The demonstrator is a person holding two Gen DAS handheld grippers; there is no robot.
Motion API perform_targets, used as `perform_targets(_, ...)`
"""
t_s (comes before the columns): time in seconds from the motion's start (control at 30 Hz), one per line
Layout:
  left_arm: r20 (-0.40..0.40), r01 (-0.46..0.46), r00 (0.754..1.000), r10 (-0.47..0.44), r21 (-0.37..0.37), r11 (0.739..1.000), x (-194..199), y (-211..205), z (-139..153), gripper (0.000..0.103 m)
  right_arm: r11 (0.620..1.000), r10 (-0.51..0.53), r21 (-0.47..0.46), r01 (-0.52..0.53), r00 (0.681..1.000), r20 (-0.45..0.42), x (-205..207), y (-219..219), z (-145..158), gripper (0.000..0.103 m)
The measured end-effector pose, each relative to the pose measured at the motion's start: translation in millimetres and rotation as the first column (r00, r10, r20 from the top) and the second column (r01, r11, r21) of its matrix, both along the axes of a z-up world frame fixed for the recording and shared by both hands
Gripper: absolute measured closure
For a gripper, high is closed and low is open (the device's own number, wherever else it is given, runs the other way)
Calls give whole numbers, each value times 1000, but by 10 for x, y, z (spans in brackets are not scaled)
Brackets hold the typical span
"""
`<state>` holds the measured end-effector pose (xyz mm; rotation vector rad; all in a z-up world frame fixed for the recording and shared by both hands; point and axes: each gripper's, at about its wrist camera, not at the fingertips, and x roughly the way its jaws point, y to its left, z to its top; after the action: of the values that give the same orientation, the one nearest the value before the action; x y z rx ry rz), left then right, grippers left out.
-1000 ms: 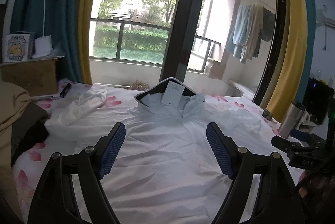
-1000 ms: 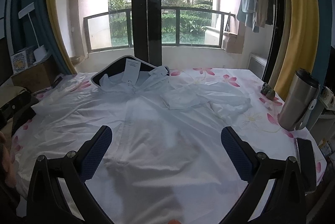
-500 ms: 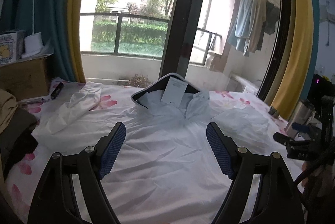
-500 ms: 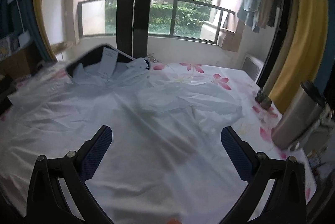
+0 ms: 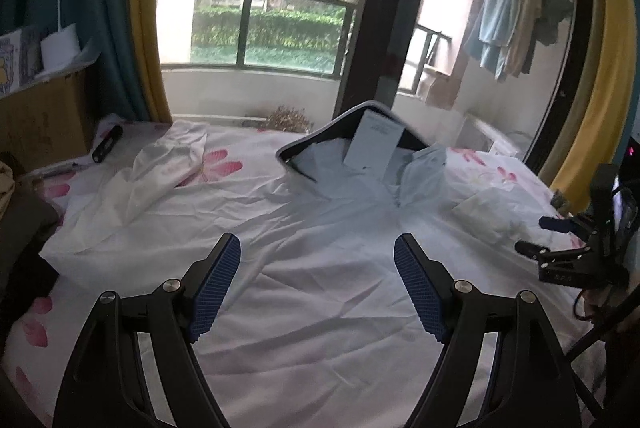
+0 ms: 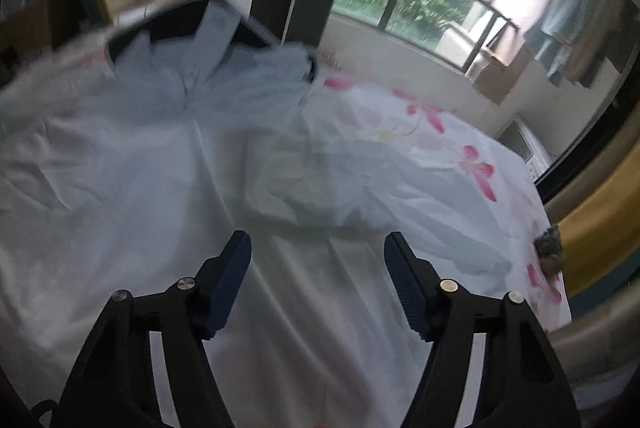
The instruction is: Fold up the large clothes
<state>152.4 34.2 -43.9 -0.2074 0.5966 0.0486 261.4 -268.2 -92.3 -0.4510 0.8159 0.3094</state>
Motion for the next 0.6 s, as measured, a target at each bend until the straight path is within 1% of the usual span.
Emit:
perform_targets(0.03,-7,-2,1000,2,0,1000,19,10,-15,21,1000,7,-22,-8,1000,-17,41,31,-61,43)
perform_targets(0.07,-16,-6,1000,6,0,1000,52,39,-40,21,999,14,-38,-15,1000,-27,67,60,-114,45)
perform_targets(0.17,-32,-14,999,14,-3,1000,111,102,-95,21,997,46,-63,-49,998,-43,129,151,-201,45)
perform_targets(0.27,-53,-14,998,13,-7,1000,167,160,-156,21,996,64,-65,-65,998,-23,173,225,-199,46)
perform_targets(0.3,-61,-10,998,9,-9,1000,179,176,-172,21,995,74,-61,-75,997,-20,193,250,-197,50)
perform_targets(0.33,-65,-9,998,8,-7,1000,186,187,-178,21,995,86,-53,-87,996,-19,212,272,-199,67)
perform_targets(0.37,-69,-8,998,8,-3,1000,192,193,-178,21,995,97,-38,-98,995,-27,232,287,-199,89)
perform_targets(0.4,-72,-9,997,9,3,1000,195,201,-178,21,995,99,-29,-100,995,-28,248,293,-195,96)
perform_targets(0.43,-75,-11,997,11,3,1000,196,219,-177,21,995,101,-21,-101,995,-21,253,303,-186,100)
perform_targets(0.6,-70,-20,997,20,-7,1000,134,303,-163,21,994,109,-8,-109,993,33,189,395,-18,102)
